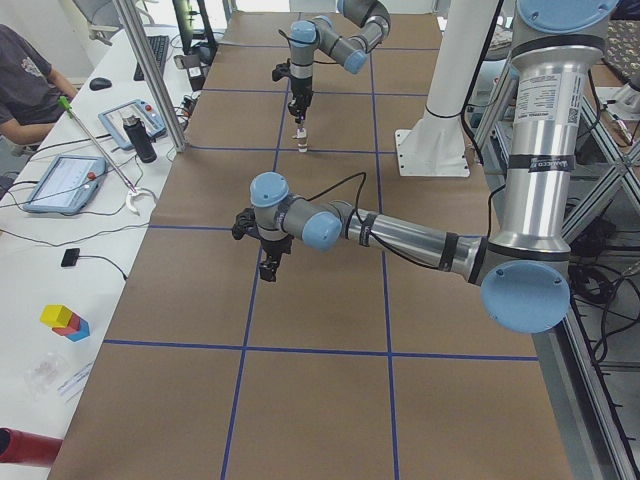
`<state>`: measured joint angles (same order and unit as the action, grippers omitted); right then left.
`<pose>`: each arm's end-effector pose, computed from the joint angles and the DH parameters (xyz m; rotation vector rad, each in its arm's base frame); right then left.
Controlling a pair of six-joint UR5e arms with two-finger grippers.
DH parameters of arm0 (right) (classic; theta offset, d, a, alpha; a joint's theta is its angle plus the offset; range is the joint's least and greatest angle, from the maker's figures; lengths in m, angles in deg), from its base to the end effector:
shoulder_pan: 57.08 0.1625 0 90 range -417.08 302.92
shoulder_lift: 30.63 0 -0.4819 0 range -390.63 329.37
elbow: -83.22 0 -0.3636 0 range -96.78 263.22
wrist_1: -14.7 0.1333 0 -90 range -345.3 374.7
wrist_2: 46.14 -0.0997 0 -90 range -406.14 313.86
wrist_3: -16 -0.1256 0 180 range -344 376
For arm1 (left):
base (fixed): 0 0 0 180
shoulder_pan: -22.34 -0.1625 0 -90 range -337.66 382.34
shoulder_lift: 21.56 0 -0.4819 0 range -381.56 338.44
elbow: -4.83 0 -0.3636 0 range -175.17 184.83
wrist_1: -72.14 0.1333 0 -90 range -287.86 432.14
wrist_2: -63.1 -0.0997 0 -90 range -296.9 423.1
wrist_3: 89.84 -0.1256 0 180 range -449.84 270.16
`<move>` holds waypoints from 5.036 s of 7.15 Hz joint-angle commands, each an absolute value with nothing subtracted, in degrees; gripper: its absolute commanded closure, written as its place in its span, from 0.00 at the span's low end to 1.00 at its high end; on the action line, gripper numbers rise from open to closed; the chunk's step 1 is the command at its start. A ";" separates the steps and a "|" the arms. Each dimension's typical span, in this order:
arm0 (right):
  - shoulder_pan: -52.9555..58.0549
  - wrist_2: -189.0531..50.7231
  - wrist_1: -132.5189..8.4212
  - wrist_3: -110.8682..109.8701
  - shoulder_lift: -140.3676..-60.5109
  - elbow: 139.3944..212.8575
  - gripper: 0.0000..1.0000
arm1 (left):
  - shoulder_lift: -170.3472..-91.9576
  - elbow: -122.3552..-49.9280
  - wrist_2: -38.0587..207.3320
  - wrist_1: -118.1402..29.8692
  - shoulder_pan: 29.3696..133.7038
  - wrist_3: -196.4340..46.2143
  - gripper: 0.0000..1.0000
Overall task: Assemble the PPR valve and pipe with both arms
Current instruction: 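Lower the fitting into the valve top and press it in with the right gripper, then open the right gripper and withdraw it away from the assembly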
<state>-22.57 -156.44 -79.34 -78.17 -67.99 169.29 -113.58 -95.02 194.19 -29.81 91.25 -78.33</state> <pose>-0.5892 -0.5140 0.1954 -0.1238 -0.8409 0.4965 0.1334 -0.4869 0.6156 0.1839 0.7924 0.3069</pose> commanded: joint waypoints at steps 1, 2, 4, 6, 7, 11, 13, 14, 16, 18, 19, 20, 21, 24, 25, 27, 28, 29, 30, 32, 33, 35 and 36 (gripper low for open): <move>-22.80 -156.53 -77.15 -78.57 -68.07 168.12 1.00 | -113.58 -95.10 194.15 -29.81 91.25 -78.33 0.00; -22.63 -156.62 -77.23 -78.31 -68.33 168.82 1.00 | -113.58 -95.10 194.15 -29.81 91.25 -78.33 0.00; -22.54 -157.23 -78.20 -78.30 -69.38 171.44 1.00 | -113.58 -95.28 194.15 -29.72 91.25 -78.24 0.00; -22.54 -157.06 -78.20 -78.30 -70.18 171.64 1.00 | -113.67 -95.37 194.15 -29.72 91.25 -78.24 0.00; -22.54 -157.06 -78.20 -78.30 -70.18 171.72 1.00 | -113.58 -95.37 194.24 -29.72 91.25 -78.24 0.00; -22.54 -157.06 -78.20 -78.30 -70.62 171.55 1.00 | -113.49 -96.77 194.32 -29.11 91.33 -78.15 0.00; -22.63 -156.80 -78.20 -78.30 -70.10 170.50 1.00 | -113.49 -96.77 194.59 -29.11 91.34 -78.15 0.00; -22.63 -156.71 -78.12 -78.22 -70.09 170.49 1.00 | -113.49 -96.77 194.94 -29.19 91.34 -78.24 0.00; -22.72 -156.62 -77.85 -78.04 -70.09 170.06 1.00 | -113.49 -96.77 194.85 -29.19 91.34 -78.15 0.00; -22.98 -156.53 -77.68 -77.87 -69.92 169.97 1.00 | -113.49 -96.77 194.94 -29.11 91.34 -78.15 0.00; -22.98 -156.53 -77.68 -77.87 -69.92 169.88 1.00 | -113.49 -96.77 194.94 -29.11 91.34 -78.15 0.00; -23.15 -156.36 -77.68 -77.95 -69.92 169.88 0.96 | -113.49 -96.77 194.94 -29.11 91.34 -78.15 0.00; -23.16 -156.01 -77.76 -77.95 -69.92 169.88 0.78 | -113.49 -96.86 194.94 -29.11 91.34 -78.15 0.00; -23.24 -155.57 -77.76 -77.87 -70.09 169.79 0.23 | -113.49 -97.21 194.94 -29.02 91.34 -77.98 0.00; -23.33 -155.57 -77.76 -77.87 -70.09 169.79 0.21 | -113.49 -97.21 194.94 -29.02 91.34 -77.98 0.00; -23.24 -155.57 -77.76 -77.87 -70.09 169.88 0.21 | -113.49 -97.48 194.94 -28.93 91.42 -77.98 0.00; -23.33 -155.57 -77.76 -77.95 -69.92 170.05 0.02 | -113.49 -97.56 194.94 -28.93 91.34 -77.80 0.00; -23.16 -155.31 -77.85 -78.21 -70.53 172.06 0.00 | -113.49 -98.00 194.94 -28.76 91.42 -77.71 0.00; -22.11 -155.48 -78.02 -77.78 -75.49 178.25 0.00 | -113.49 -98.61 195.81 -27.80 92.12 -77.71 0.00; -16.59 -157.15 -78.11 -70.81 -93.21 195.38 0.00 | -113.40 -99.41 196.34 -27.35 94.57 -77.89 0.00; -14.39 -158.19 -78.03 -61.52 -101.48 199.37 0.00 | -113.14 -99.67 196.61 -25.87 97.46 -78.50 0.00; -3.96 -163.36 -77.41 -42.37 -112.23 199.67 0.00 | -108.24 -102.57 196.79 -25.68 100.46 -82.00 0.00; 2.88 -167.57 -77.41 -30.52 -117.15 199.24 0.00 | -107.96 -102.14 196.79 -25.68 101.35 -84.37 0.00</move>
<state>-5.00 -162.99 -77.54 -44.44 -110.51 199.30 -109.07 -101.96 196.75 -25.78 99.97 -81.66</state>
